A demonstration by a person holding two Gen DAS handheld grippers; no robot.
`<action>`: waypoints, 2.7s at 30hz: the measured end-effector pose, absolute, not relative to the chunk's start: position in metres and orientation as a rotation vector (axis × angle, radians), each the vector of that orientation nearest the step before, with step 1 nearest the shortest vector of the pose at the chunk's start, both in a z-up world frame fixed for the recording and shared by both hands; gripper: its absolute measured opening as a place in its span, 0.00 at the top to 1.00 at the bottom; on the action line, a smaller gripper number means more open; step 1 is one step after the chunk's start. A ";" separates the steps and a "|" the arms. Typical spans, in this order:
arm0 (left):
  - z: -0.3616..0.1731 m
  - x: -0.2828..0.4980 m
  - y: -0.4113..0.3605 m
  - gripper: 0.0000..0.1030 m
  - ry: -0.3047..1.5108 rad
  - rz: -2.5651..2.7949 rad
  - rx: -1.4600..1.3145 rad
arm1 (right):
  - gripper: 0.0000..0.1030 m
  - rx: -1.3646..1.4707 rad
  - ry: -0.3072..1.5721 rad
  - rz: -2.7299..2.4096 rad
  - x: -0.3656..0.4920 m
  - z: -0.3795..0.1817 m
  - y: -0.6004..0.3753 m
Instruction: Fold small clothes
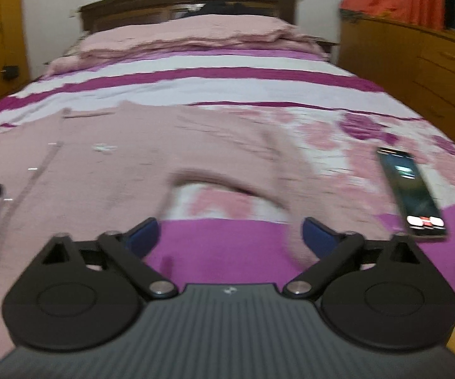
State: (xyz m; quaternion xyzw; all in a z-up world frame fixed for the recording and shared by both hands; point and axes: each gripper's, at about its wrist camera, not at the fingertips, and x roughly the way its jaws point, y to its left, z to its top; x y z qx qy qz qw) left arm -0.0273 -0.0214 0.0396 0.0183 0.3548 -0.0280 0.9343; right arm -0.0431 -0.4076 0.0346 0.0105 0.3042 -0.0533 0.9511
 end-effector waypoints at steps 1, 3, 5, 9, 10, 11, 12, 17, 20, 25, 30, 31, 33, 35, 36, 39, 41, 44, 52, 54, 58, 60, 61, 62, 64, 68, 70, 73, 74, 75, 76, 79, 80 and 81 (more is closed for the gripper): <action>0.040 -0.027 -0.023 0.00 0.726 -0.057 0.041 | 0.16 0.023 0.625 -0.135 -0.041 0.031 -0.415; 0.041 -0.028 -0.025 0.00 0.722 -0.056 0.052 | 0.28 0.011 0.654 -0.177 -0.036 0.020 -0.427; 0.044 -0.028 -0.026 0.00 0.714 -0.053 0.062 | 0.32 -0.009 0.693 -0.193 -0.028 0.005 -0.436; 0.052 -0.032 -0.023 0.00 0.686 -0.039 0.071 | 0.66 0.024 0.680 -0.202 -0.028 -0.005 -0.446; 0.054 -0.033 -0.020 0.00 0.680 -0.035 0.070 | 0.77 0.009 0.676 -0.215 -0.027 -0.003 -0.445; 0.056 -0.033 -0.018 0.00 0.676 -0.031 0.067 | 0.85 -0.004 0.677 -0.233 -0.026 0.000 -0.444; 0.057 -0.034 -0.015 0.00 0.671 -0.026 0.062 | 0.85 -0.005 0.678 -0.234 -0.026 0.003 -0.444; 0.062 -0.037 -0.004 0.00 0.653 -0.005 0.058 | 0.86 0.016 0.605 -0.252 -0.026 0.040 -0.443; 0.064 -0.039 0.004 0.00 0.643 0.000 0.047 | 0.86 0.052 0.547 -0.208 -0.020 0.070 -0.439; 0.069 -0.041 0.019 0.00 0.646 0.006 0.020 | 0.86 0.107 0.484 -0.087 0.001 0.113 -0.417; 0.084 -0.033 0.039 0.00 0.677 0.005 0.024 | 0.86 0.057 0.455 0.018 0.025 0.142 -0.373; 0.089 -0.033 0.044 0.00 0.675 0.011 0.025 | 0.86 0.045 0.454 0.044 0.030 0.147 -0.362; 0.099 -0.032 0.055 0.00 0.656 0.027 0.025 | 0.86 0.030 0.451 0.090 0.038 0.154 -0.339; 0.108 -0.033 0.065 0.00 0.640 0.037 0.018 | 0.86 0.022 0.449 0.134 0.048 0.158 -0.318; 0.112 -0.034 0.071 0.00 0.633 0.043 0.012 | 0.86 0.019 0.452 0.161 0.054 0.158 -0.306; 0.117 -0.035 0.083 0.00 0.626 0.058 -0.007 | 0.86 0.007 0.479 0.230 0.073 0.151 -0.272; 0.115 -0.036 0.088 0.00 0.630 0.060 -0.014 | 0.86 -0.009 0.511 0.266 0.086 0.139 -0.248; 0.107 -0.037 0.092 0.00 0.649 0.058 -0.011 | 0.86 -0.064 0.554 0.273 0.104 0.111 -0.214; 0.078 -0.031 0.095 0.00 0.711 0.039 -0.004 | 0.83 -0.037 0.653 0.327 0.130 0.051 -0.174; 0.074 -0.028 0.096 0.00 0.722 0.034 -0.019 | 0.72 -0.025 0.659 0.332 0.133 0.045 -0.171; 0.071 -0.023 0.095 0.00 0.736 0.024 -0.037 | 0.42 0.003 0.631 0.398 0.120 0.048 -0.173; 0.072 -0.022 0.090 0.00 0.736 0.014 -0.041 | 0.41 -0.008 0.613 0.406 0.112 0.054 -0.173; 0.073 -0.022 0.088 0.00 0.740 0.009 -0.042 | 0.41 -0.003 0.600 0.412 0.106 0.058 -0.176; 0.074 -0.021 0.085 0.00 0.744 0.005 -0.044 | 0.41 0.008 0.590 0.418 0.099 0.063 -0.180; 0.077 -0.020 0.077 0.00 0.745 -0.015 -0.044 | 0.41 0.025 0.569 0.421 0.087 0.073 -0.191; 0.085 -0.022 0.055 0.00 0.723 -0.079 -0.018 | 0.41 0.009 0.534 0.345 0.066 0.083 -0.215; 0.090 -0.023 0.039 0.00 0.712 -0.112 -0.001 | 0.41 -0.001 0.518 0.283 0.056 0.084 -0.230; 0.097 -0.027 0.014 0.00 0.685 -0.177 0.025 | 0.41 -0.003 0.508 0.169 0.046 0.081 -0.255; 0.099 -0.027 0.005 0.00 0.674 -0.197 0.038 | 0.41 -0.003 0.513 0.132 0.044 0.079 -0.262; 0.100 -0.028 -0.004 0.00 0.662 -0.221 0.055 | 0.41 -0.006 0.525 0.095 0.042 0.076 -0.269; 0.100 -0.028 -0.015 0.00 0.652 -0.246 0.077 | 0.41 -0.011 0.535 0.072 0.041 0.074 -0.274; 0.099 -0.030 -0.051 0.00 0.633 -0.322 0.150 | 0.41 0.001 0.558 0.043 0.033 0.064 -0.290; 0.099 -0.030 -0.060 0.00 0.630 -0.346 0.162 | 0.41 0.013 0.567 0.043 0.032 0.061 -0.295; 0.098 -0.030 -0.071 0.00 0.624 -0.371 0.174 | 0.41 0.024 0.576 0.042 0.030 0.057 -0.300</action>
